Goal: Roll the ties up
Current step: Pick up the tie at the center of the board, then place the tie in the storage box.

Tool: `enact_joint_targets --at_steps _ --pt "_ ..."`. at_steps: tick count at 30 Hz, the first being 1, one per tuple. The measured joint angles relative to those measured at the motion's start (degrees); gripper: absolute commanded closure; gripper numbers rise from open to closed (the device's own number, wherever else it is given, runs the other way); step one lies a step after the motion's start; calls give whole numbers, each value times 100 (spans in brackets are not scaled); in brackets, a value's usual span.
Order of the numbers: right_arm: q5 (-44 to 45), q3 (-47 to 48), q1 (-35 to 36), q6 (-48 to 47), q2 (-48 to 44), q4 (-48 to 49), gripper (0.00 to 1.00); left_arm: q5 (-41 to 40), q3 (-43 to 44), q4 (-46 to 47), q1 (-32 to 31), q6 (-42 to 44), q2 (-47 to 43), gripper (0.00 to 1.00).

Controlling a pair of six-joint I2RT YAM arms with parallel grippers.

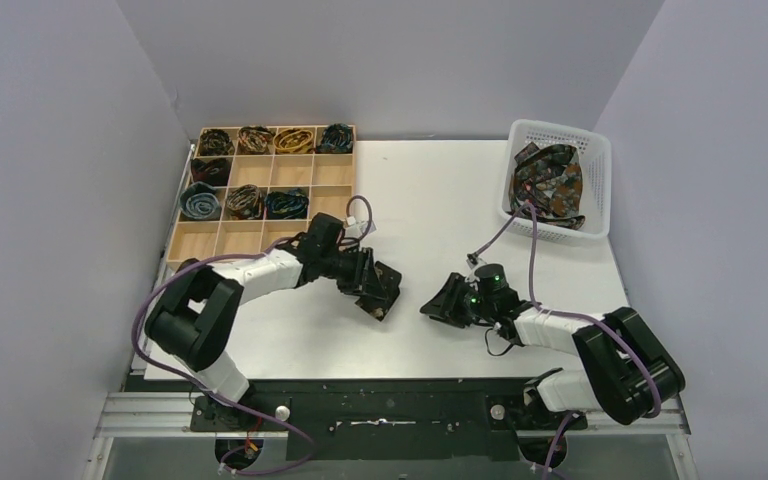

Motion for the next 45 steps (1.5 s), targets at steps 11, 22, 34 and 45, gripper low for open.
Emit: enact_joint_targets --at_steps 11,22,34,45 --pt "33 352 -2 -181 33 -262 64 -522 1388 -1412 1172 575 -595 88" --pt "20 361 -4 -323 68 -457 64 -1421 3628 -2776 1998 1456 557 88" --pt "22 361 -79 -463 -105 -780 64 -1978 5727 -3576 2063 2367 2603 88" --pt "22 361 -144 -551 -155 -949 64 -2437 6640 -4000 1941 3521 3307 88"
